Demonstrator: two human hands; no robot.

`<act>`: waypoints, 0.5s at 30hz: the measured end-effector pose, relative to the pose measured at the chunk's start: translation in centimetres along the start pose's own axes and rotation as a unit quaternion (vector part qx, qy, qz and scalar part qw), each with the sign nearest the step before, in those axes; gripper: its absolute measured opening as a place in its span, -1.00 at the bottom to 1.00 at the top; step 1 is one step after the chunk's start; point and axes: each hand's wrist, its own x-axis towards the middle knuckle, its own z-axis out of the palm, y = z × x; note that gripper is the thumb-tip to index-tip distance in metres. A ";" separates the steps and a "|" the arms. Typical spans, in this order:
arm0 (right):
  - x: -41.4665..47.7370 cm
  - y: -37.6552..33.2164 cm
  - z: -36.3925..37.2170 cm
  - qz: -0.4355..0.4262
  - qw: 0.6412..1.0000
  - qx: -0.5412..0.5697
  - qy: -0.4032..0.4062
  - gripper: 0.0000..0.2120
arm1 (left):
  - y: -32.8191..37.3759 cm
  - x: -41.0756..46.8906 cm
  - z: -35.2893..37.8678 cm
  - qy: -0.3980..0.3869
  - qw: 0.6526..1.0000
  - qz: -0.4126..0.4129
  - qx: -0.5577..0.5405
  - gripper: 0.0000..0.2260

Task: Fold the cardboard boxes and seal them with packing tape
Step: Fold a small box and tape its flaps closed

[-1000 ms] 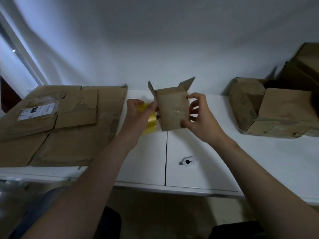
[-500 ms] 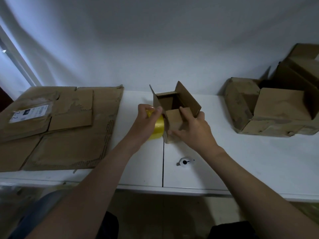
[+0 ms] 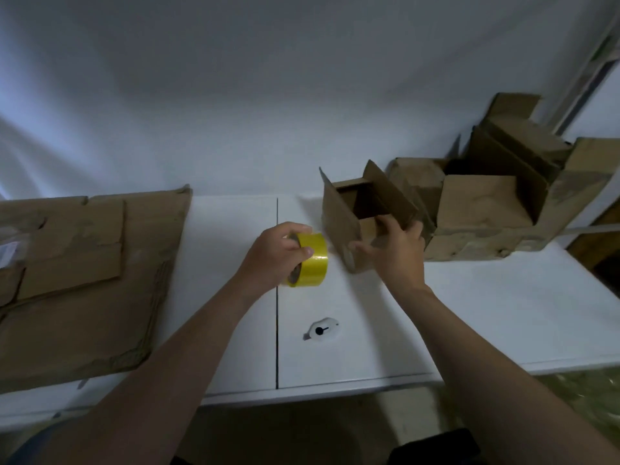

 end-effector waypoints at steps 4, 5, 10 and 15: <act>2.0 2.1 -0.1 0.028 0.999 -0.006 0.035 -0.28 | 0.1 2.0 1.4 -0.005 0.998 0.017 0.057 -0.75; 2.4 2.3 0.2 0.025 0.999 -0.011 0.041 -0.29 | 0.1 2.4 1.7 -0.002 0.998 0.022 0.063 -0.74; 4.2 2.1 1.8 0.044 0.996 -0.052 0.063 -0.32 | 0.8 4.1 2.0 0.030 0.998 0.032 0.053 -0.74; 5.8 0.6 3.1 0.068 0.994 -0.068 0.055 -0.27 | 0.9 4.0 1.6 0.041 0.998 0.034 0.042 -0.72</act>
